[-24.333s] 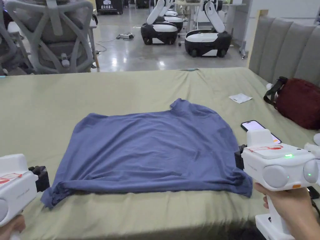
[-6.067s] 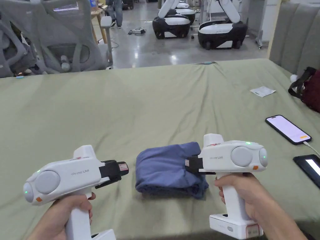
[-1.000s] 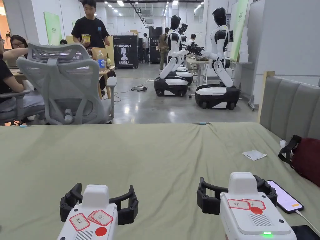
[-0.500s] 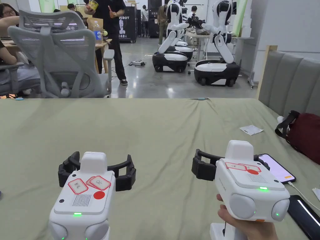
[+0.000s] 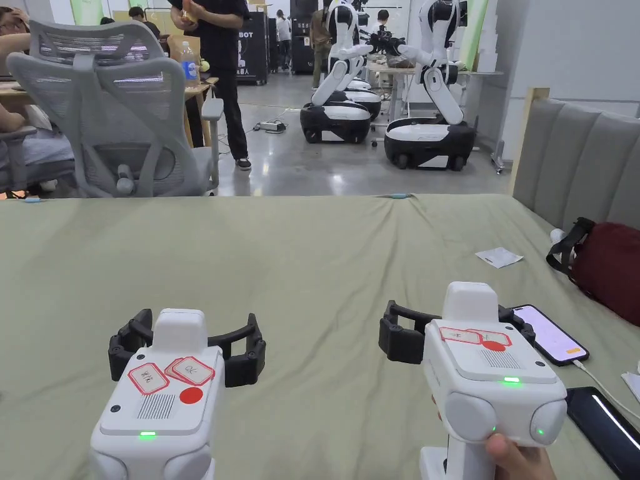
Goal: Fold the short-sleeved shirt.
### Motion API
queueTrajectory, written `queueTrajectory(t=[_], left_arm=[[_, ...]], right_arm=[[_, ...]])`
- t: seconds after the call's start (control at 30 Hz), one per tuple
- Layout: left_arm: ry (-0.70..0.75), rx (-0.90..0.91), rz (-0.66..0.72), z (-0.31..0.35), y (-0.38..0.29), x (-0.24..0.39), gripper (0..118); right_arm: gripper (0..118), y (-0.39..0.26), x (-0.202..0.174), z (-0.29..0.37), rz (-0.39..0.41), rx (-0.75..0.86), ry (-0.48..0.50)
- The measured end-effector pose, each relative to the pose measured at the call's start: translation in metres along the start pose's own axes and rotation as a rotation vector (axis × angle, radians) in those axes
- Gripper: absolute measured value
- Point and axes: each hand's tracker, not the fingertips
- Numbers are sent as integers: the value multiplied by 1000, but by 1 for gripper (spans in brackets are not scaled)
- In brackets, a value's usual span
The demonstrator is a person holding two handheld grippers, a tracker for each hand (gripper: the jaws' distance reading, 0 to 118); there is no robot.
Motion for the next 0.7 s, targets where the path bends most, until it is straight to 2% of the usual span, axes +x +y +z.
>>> queueTrajectory(t=[0.13,0.33,0.43,0.7], left_arm=[[3,-1,-3,0,-1,0,118],[4,-6,-3,-2,-2,-1,118],[3,-6,-6,-2,-2,0,118],[2,-14,-9,-2,-3,0,118]], right_arm=[[118,5,4,3,-47,24,28],[118,10,1,4,-18,34,28],[118,11,-4,3,1,21,-6],[118,10,-5,0,10,14,-13]])
